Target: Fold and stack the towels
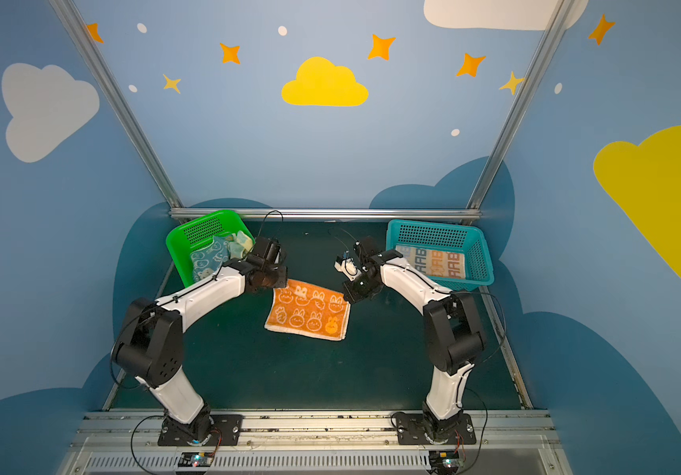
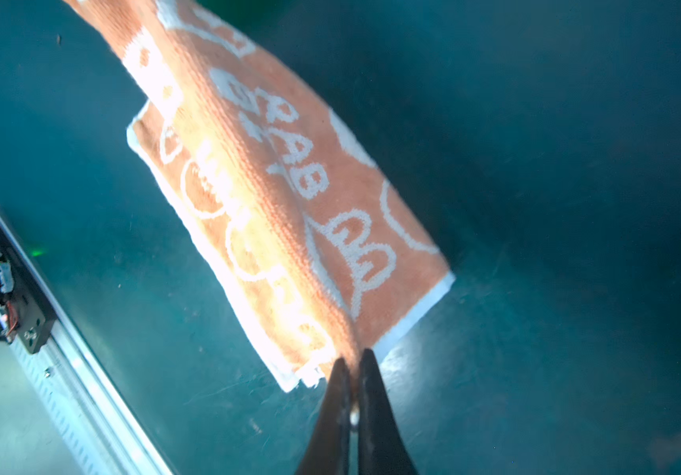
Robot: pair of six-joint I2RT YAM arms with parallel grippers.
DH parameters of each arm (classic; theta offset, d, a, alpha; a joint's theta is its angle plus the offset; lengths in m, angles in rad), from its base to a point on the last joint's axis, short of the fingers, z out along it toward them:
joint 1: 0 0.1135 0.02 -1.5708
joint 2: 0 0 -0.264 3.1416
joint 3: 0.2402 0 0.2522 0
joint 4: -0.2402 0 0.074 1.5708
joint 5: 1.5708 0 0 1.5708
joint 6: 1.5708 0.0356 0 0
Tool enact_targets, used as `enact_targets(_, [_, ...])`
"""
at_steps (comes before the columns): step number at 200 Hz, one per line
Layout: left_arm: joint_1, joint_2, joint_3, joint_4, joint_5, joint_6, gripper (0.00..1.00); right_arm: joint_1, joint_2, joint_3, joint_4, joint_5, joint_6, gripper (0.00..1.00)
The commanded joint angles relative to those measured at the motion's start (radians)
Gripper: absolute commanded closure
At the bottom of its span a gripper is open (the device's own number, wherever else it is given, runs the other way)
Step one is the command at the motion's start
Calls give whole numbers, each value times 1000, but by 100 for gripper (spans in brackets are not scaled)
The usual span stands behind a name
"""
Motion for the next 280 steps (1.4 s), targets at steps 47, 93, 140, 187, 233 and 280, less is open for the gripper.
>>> enact_targets(47, [-54,-106,-132,-6,-80,-29,96,67,-102,-123,4,-16,80,100])
enact_targets(93, [-70,-149,-208,23,-98,-47,96,101,-94,-184,54,-15,135,100])
enact_targets(140, [-84,-130,-251,52,-108,-57,96,122,-54,-221,82,1,161,100])
enact_targets(187, [-105,-85,-268,63,-124,-78,96,150,-14,-241,103,11,173,100])
enact_targets(233, [-124,-92,-303,66,-168,-103,82,172,-20,-257,112,18,177,97])
enact_targets(280, [-140,-194,-404,88,-202,-131,52,187,-117,-327,112,-27,161,67])
